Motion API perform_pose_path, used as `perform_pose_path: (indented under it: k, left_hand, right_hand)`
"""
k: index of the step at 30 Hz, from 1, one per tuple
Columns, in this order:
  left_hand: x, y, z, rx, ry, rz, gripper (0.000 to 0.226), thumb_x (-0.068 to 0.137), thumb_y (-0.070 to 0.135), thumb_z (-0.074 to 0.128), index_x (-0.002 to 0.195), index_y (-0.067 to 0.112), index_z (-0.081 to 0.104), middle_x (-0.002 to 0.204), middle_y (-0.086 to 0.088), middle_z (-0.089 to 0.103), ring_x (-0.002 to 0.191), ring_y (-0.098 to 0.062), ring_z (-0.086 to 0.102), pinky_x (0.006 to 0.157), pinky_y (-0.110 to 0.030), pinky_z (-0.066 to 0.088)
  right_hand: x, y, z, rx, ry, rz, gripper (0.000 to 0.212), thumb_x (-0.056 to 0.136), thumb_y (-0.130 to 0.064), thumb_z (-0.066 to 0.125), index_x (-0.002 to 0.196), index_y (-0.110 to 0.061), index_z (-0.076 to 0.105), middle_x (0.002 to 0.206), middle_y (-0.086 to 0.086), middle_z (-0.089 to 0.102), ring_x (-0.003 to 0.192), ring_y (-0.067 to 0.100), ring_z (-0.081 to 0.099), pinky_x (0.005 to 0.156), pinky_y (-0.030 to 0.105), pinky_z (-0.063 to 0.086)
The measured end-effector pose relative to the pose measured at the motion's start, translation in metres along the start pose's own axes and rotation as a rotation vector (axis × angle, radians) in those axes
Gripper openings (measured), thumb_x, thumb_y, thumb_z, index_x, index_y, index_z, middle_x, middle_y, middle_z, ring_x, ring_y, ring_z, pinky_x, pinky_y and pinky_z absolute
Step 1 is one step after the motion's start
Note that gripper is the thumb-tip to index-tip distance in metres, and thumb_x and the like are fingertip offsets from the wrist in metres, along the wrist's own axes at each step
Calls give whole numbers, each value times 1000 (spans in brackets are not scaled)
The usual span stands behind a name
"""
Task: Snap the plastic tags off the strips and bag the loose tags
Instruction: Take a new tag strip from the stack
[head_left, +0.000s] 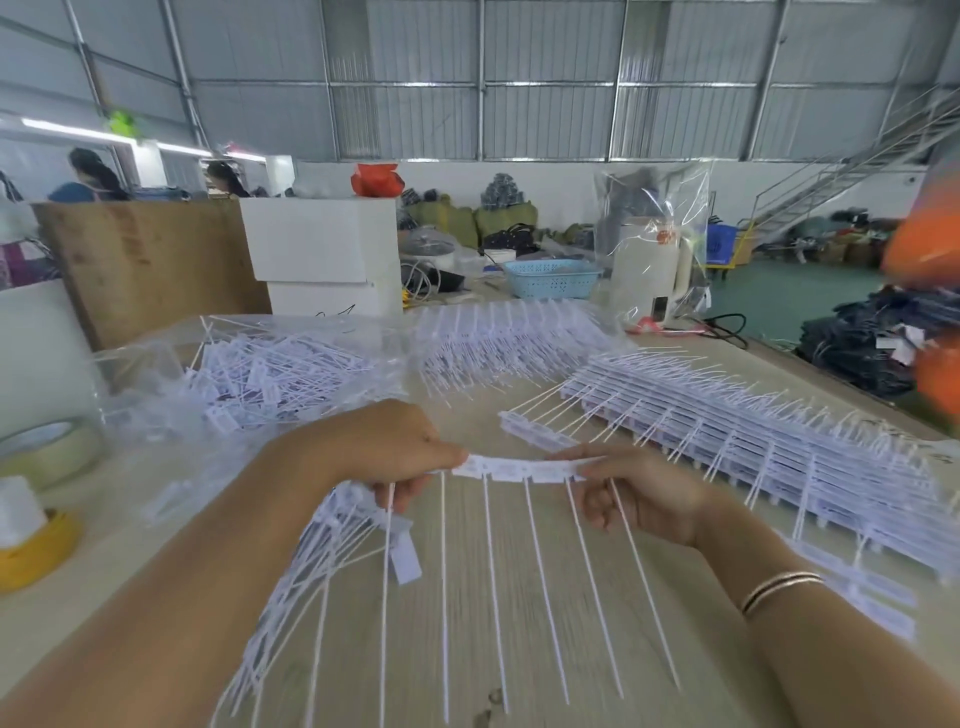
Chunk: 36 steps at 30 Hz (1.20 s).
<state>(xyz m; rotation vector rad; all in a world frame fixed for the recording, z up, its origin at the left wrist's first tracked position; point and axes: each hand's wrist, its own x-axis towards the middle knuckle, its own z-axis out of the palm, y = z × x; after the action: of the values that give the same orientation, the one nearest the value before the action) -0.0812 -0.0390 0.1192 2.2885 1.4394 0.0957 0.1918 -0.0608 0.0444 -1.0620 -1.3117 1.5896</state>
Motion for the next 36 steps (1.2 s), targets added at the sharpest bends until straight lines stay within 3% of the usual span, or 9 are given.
perform_pose_path:
  k: [3, 5, 9, 14, 17, 22, 29, 33, 36]
  left_hand:
    - [4, 4, 19, 427, 186, 3, 28, 93, 44, 43, 92, 20, 57, 94, -1, 62, 84, -17, 58, 73, -30, 44]
    - [11, 17, 42, 433, 331, 109, 28, 97, 38, 36, 105, 19, 54, 102, 0, 59, 93, -20, 55, 74, -33, 41]
    - [26, 34, 82, 236, 383, 150, 38, 100, 39, 29, 88, 18, 59, 82, -5, 61, 77, -24, 58, 65, -31, 37]
    - [34, 19, 99, -173, 432, 178, 43, 94, 42, 45, 66, 9, 48, 57, -8, 47, 53, -17, 43, 56, -30, 34]
    - [34, 16, 105, -268, 432, 217, 40, 92, 40, 50, 65, 10, 52, 66, -13, 61, 54, -15, 47, 57, -31, 38]
    - [33, 14, 103, -349, 476, 241, 40, 97, 28, 48, 68, 1, 54, 65, -19, 58, 55, -18, 47, 57, -33, 36]
    - [30, 10, 99, -647, 400, 196, 43, 98, 25, 45, 57, 23, 55, 48, 9, 57, 51, -7, 49, 56, -21, 37]
    - [32, -1, 91, -796, 494, 110, 46, 99, 27, 43, 55, 17, 53, 48, 5, 56, 58, -18, 50, 63, -27, 39]
    - [29, -1, 93, -681, 524, 163, 45, 98, 29, 43, 55, 20, 46, 45, 10, 47, 47, -6, 43, 52, -17, 34]
  right_hand:
    - [-1, 2, 5, 11, -29, -55, 22, 86, -2, 53, 106, -1, 61, 64, 11, 56, 49, 14, 51, 43, 22, 41]
    - [0, 1, 12, 27, -84, -87, 20, 85, -5, 57, 104, -4, 61, 66, 10, 57, 53, 13, 52, 47, 22, 41]
    - [1, 3, 23, -145, -147, -146, 13, 93, -7, 53, 105, -6, 57, 71, 8, 62, 56, 14, 50, 53, 23, 39]
    - [-2, 1, 25, -640, -73, -120, 9, 94, -18, 54, 86, -19, 57, 67, -6, 62, 58, 8, 48, 60, 22, 38]
    - [1, 4, 30, -663, -91, -145, 8, 92, -18, 60, 84, -17, 59, 66, -8, 58, 60, 4, 51, 62, 17, 41]
    - [5, 9, 36, -684, -4, -277, 11, 88, -16, 66, 80, -16, 58, 64, -12, 62, 64, 2, 56, 66, 17, 43]
    - [10, 16, 43, -781, 101, -501, 22, 88, -16, 66, 73, -26, 55, 61, -17, 62, 56, -3, 50, 56, 10, 35]
    - [9, 9, 34, -657, 337, -647, 25, 88, -11, 64, 69, -24, 54, 60, -10, 61, 59, 12, 52, 60, 22, 38]
    - [7, 11, 27, -696, 309, -568, 13, 93, -16, 57, 84, -25, 59, 73, 5, 60, 65, 24, 51, 65, 31, 39]
